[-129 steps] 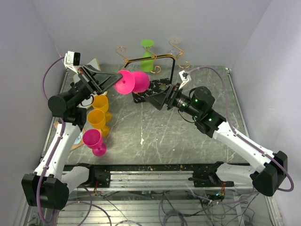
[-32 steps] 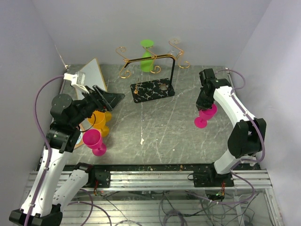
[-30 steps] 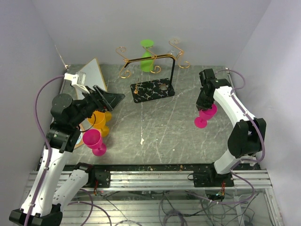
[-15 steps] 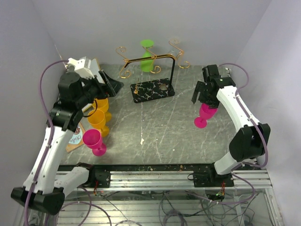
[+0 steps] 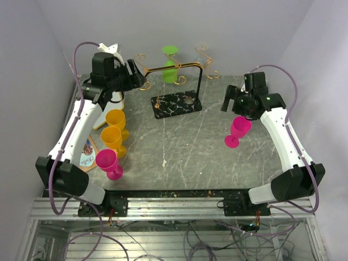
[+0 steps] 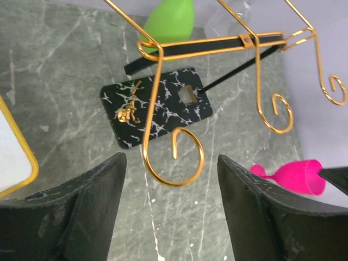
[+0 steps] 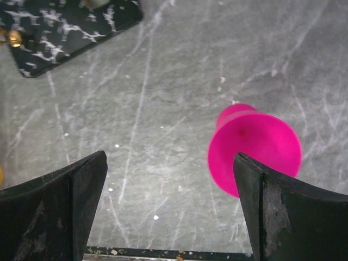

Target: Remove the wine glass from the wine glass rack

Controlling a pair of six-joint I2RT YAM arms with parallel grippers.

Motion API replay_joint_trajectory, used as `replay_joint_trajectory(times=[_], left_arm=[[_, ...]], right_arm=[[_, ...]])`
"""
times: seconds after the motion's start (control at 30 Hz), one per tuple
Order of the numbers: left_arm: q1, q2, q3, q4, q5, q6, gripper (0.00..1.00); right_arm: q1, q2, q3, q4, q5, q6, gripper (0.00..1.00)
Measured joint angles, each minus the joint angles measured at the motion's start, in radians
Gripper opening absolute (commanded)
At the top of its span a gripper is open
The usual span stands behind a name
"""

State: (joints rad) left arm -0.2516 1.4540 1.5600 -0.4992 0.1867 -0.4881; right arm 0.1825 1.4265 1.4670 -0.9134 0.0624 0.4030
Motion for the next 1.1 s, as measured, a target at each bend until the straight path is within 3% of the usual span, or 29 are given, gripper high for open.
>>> replay_joint_trajectory(times=[0.47, 0.8, 1.1], left_arm=[[0.0, 0.193, 0.134, -0.076, -0.043, 0.039, 0.3], [0.0, 0.177, 0.122, -0.083, -0.014, 0.011, 0.21], [0.001, 0.085, -0.011, -0.014, 0.048, -0.064, 0.18]], right_arm=[[0.0, -0.046, 0.0, 0.118, -0.248, -0.017, 0.98], [0.0, -0.046, 0.0, 0.141, -0.291, 0.001, 0.97], [0.0, -0.045, 0.005, 0.154, -0.332, 0.027, 0.97]])
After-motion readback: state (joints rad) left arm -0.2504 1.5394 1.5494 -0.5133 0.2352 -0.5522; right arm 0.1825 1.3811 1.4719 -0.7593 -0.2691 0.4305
